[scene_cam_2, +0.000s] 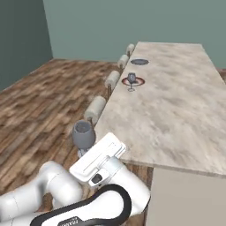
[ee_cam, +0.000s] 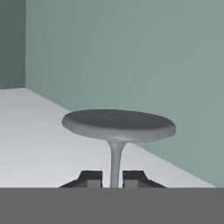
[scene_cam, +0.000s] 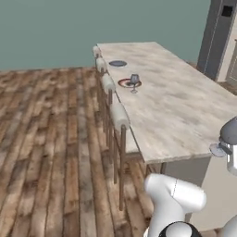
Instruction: Retrieve the wine glasses from the counter and place one next to each plate.
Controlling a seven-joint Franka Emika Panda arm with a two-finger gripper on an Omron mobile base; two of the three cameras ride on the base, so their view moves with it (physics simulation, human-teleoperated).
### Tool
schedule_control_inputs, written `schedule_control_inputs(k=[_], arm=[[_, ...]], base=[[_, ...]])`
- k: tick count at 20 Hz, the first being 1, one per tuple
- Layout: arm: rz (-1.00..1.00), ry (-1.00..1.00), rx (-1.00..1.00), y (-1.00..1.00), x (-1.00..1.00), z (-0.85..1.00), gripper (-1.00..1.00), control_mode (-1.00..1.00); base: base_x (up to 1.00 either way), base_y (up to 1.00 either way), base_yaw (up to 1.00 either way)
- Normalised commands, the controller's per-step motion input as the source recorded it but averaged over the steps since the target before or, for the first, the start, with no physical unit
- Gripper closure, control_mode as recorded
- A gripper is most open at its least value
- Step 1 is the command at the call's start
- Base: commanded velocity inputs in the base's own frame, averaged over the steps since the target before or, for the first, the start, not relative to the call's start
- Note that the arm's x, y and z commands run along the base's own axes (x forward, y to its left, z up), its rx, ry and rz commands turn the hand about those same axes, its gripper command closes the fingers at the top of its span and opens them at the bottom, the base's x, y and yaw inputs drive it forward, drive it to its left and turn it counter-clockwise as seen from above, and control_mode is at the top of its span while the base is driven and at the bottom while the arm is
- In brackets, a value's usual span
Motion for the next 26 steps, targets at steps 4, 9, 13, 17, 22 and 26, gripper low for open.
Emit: schedule_control_inputs(k=[4, 9, 13, 17, 22, 26], arm=[[0.0, 0.0, 0.0, 0.0, 0.0, 0.0, 1.0, 1.0], [0.0, 0.0, 0.0, 0.0, 0.0, 0.0, 1.0, 1.0], [0.0, 0.0, 0.0, 0.0, 0.0, 0.0, 1.0, 1.0], [0.0, 0.0, 0.0, 0.0, 0.0, 0.0, 1.0, 1.0], [0.0, 0.0, 0.0, 0.0, 0.0, 0.0, 1.0, 1.0], [0.0, 0.0, 0.0, 0.0, 0.0, 0.0, 1.0, 1.0]], base=[[0.63, 1.0, -0.53], [0.47, 1.0, -0.53], [0.46, 1.0, -0.53], [0.47, 1.0, -0.52], [0.49, 1.0, -0.51], [0.46, 1.0, -0.5]])
